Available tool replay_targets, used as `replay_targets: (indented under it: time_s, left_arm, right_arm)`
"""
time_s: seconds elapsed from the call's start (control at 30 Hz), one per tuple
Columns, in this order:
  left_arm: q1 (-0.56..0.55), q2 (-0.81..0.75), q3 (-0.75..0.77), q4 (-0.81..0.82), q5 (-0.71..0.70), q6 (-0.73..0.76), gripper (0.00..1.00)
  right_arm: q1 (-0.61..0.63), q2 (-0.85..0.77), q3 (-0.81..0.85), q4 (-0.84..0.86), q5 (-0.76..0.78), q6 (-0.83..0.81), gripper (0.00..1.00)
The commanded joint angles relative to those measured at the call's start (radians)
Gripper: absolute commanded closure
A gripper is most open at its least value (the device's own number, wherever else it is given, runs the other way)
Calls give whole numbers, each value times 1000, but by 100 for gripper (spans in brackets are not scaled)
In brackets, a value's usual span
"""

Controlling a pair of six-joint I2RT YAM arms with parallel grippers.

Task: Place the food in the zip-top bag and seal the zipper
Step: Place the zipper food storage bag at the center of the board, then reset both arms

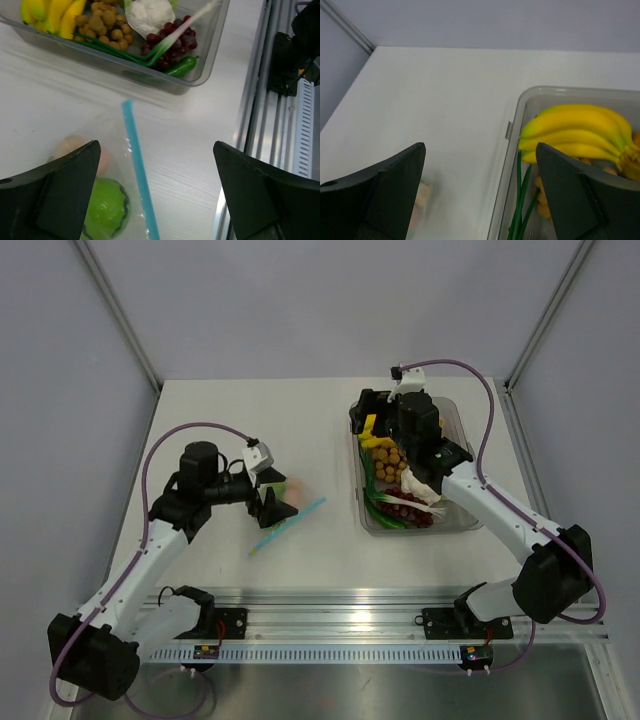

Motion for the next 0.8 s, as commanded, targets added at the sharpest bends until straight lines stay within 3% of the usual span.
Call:
replay_targets:
  time_s: [0.0, 0.13, 0.3, 0.47, 0.77]
  left_arm:
    - [-40, -120, -41, 25, -102, -36, 1]
    - [-40, -199, 24, -20, -282, -74, 1]
    - [-40, -179, 108, -45, -524, -231, 1]
    - [-40, -81, 166, -126, -619, -354, 1]
    - [-40, -84, 145, -59, -733, -459, 1]
  right_arm:
    - [-4, -19, -42, -168, 138, 139, 1]
    - [-4, -61, -62, -237, 175, 153, 1]
    - [-4, -70, -45, -410, 312, 210, 1]
    - [-4, -81, -41, -519, 401, 239, 1]
    - [-4, -165, -114, -521, 453, 251, 0]
